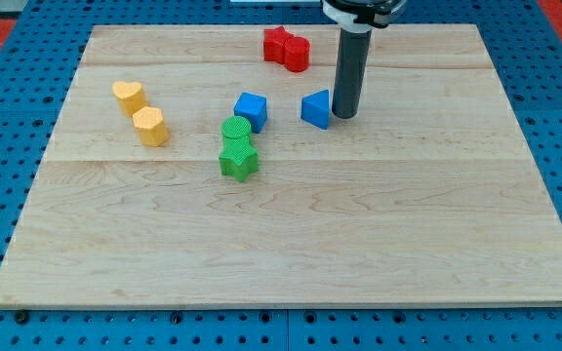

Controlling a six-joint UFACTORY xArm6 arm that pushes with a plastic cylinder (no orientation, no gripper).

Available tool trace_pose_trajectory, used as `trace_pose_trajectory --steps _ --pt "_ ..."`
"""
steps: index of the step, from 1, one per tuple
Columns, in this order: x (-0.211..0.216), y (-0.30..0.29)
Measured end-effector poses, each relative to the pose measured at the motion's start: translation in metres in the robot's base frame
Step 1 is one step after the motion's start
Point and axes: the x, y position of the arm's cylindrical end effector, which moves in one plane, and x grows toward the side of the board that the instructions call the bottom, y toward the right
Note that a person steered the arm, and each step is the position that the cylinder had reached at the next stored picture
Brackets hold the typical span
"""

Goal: Push the blue blocks slightly down

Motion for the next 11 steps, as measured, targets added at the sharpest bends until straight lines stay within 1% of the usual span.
trace_pose_trajectory --steps 1,2,3,4,5,6,7,8,10,11 --pt "0.015 -0.039" --pt "0.025 -0.049" --pt "0.019 -0.019" --pt "-0.006 -0.019" --pt "-0.024 -0.025" --pt "-0.032 -0.051" --pt "-0.021 -0.078" --pt "-0.022 -0.104" --pt "-0.025 -0.106" --pt "-0.033 -0.105"
